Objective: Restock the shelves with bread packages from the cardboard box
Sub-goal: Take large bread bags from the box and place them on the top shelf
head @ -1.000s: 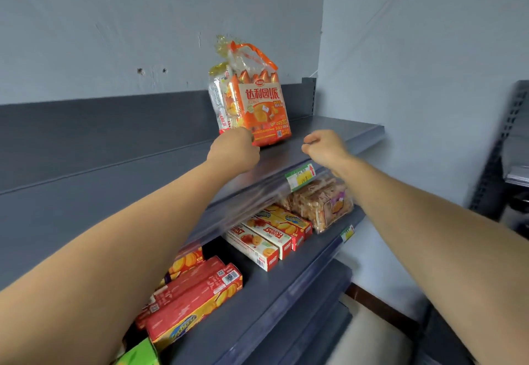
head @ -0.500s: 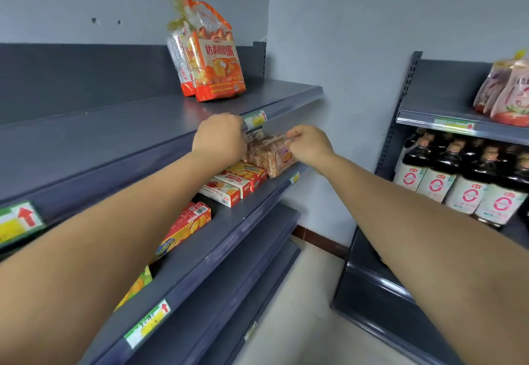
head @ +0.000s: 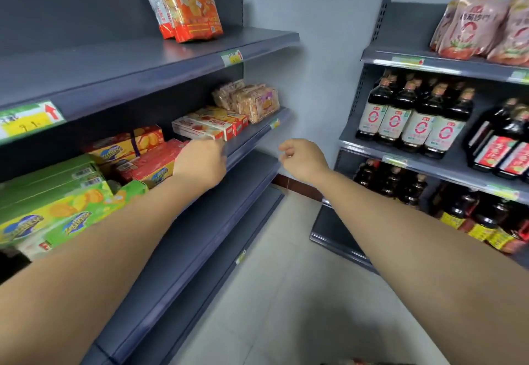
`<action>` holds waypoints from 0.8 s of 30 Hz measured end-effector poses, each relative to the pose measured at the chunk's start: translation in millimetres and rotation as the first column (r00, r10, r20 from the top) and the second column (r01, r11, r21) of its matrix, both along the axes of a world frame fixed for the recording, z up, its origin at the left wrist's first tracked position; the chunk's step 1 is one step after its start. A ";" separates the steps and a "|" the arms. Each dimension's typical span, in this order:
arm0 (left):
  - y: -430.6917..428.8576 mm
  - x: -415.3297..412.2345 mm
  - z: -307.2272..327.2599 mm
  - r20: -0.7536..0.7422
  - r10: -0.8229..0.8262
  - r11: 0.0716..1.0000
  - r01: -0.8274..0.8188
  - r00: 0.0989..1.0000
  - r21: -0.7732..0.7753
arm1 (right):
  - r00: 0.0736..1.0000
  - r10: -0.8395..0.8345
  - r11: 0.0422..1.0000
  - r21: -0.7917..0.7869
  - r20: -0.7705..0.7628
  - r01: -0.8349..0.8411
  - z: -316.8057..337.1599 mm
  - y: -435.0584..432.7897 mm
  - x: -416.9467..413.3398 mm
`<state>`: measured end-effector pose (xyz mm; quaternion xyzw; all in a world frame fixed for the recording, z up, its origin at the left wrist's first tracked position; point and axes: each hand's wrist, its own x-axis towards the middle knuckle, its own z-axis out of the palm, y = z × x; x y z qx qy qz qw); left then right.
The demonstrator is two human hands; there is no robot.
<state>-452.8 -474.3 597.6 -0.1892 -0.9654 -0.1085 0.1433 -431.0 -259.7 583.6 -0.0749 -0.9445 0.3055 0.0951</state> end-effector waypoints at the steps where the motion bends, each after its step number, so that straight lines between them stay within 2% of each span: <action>1: -0.7 12.8 -8.1 0.015 -0.005 1.000 0.005 1.000 -0.004 | 1.000 -0.003 1.000 0.005 0.010 0.003 -7.1 0.4 15.0; 11: 4.9 139.4 -90.7 0.201 -0.046 0.999 0.045 0.978 0.009 | 0.986 -0.049 0.999 0.006 0.158 0.049 -78.8 12.1 155.2; 18: 51.4 216.3 -136.2 0.312 0.014 1.000 -0.020 0.950 0.016 | 0.969 -0.040 0.999 0.038 0.245 0.032 -123.0 56.0 227.6; 24: 109.7 283.6 -186.3 0.454 0.091 0.995 -0.101 0.886 -0.002 | 0.938 -0.016 0.996 0.086 0.346 -0.015 -174.8 115.3 292.0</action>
